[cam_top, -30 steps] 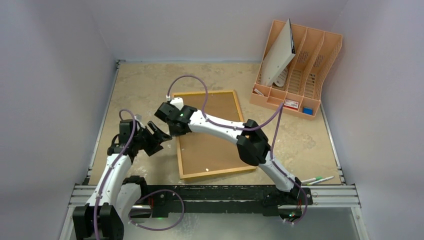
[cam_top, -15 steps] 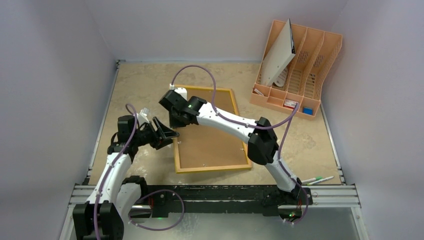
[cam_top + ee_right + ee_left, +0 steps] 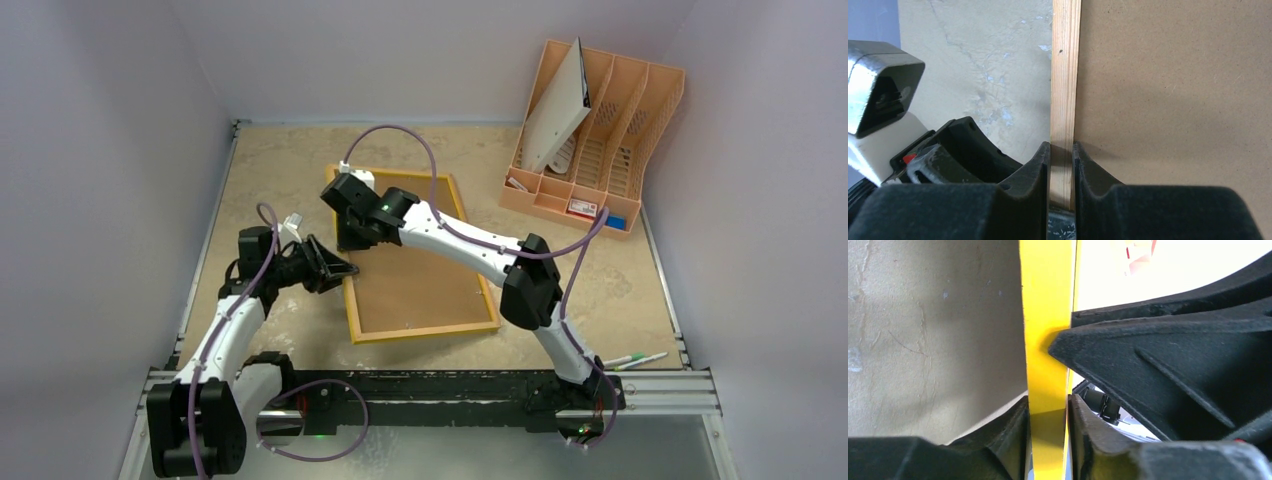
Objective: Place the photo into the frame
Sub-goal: Turn over the photo frame at the center of the board.
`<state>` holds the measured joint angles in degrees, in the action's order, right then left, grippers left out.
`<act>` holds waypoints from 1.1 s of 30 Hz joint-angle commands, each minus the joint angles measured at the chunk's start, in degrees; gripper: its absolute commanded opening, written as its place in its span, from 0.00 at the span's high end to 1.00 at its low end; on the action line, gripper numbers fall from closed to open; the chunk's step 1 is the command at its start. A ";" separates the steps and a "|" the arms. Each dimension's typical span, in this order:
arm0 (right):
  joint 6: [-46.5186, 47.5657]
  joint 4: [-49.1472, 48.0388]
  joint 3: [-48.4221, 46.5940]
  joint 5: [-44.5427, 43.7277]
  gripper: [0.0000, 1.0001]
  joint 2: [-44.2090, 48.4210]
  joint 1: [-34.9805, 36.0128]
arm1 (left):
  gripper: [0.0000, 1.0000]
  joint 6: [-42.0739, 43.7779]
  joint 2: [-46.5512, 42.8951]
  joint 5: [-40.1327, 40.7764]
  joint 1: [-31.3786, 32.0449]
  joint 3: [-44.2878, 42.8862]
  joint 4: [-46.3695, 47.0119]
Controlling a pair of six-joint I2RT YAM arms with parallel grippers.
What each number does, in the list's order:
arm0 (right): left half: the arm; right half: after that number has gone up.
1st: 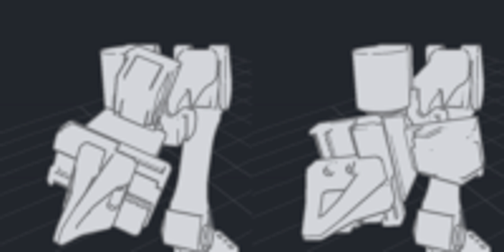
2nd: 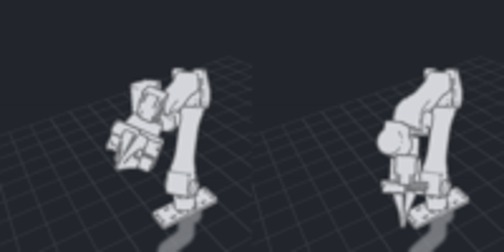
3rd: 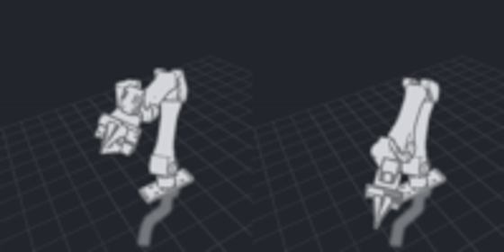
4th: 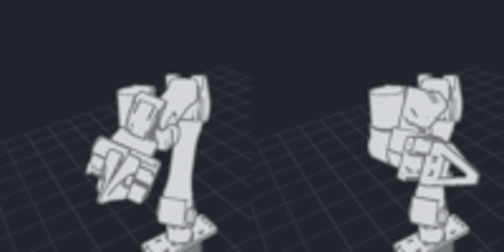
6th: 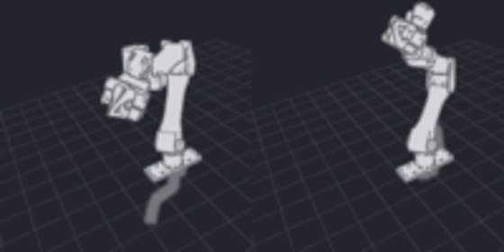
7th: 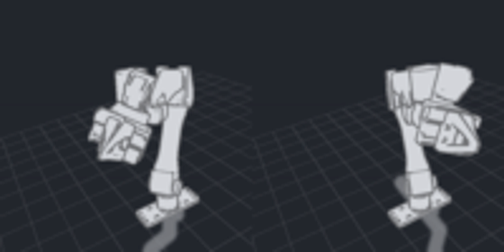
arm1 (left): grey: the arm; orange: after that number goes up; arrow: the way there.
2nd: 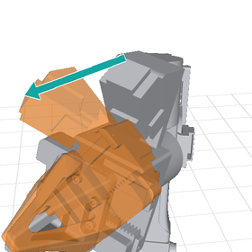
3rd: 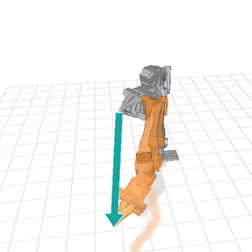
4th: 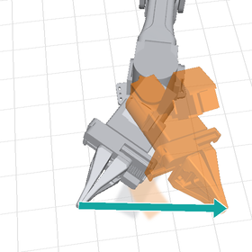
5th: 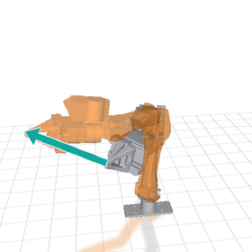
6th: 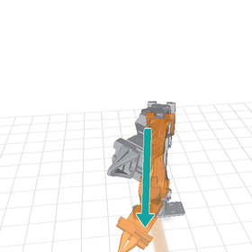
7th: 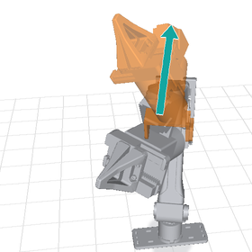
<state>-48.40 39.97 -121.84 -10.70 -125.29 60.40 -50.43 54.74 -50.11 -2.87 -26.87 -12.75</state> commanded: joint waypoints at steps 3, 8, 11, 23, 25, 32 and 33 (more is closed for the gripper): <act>-3.09 -4.50 -2.08 1.82 1.00 5.08 -0.36 | 0.84 0.87 1.01 -1.27 0.06 -3.80 3.04; -4.36 -3.31 -1.32 0.31 0.75 7.64 -2.28 | 1.00 4.43 3.10 1.52 0.05 -8.79 -1.57; -4.50 -3.29 -0.38 -0.45 0.51 10.43 -4.09 | 1.00 8.22 4.40 3.22 0.03 -12.41 -5.34; 10.71 -6.16 6.39 1.03 0.13 24.23 -21.27 | 1.00 11.63 13.15 11.58 0.06 -30.75 -9.42; 13.70 -6.97 8.95 0.09 0.14 26.08 -22.60 | 1.00 15.66 14.88 11.77 0.04 -34.90 -11.98; 16.19 -7.18 13.25 1.70 0.18 27.30 -25.92 | 1.00 28.96 21.63 22.07 0.07 -51.61 -29.33; 15.91 -7.31 13.94 2.33 0.17 27.18 -26.14 | 1.00 30.24 21.94 22.86 0.06 -53.28 -31.32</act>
<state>-35.29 33.06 -109.80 -10.41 -98.63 34.98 -28.80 76.01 -34.46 -2.50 -71.53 -36.03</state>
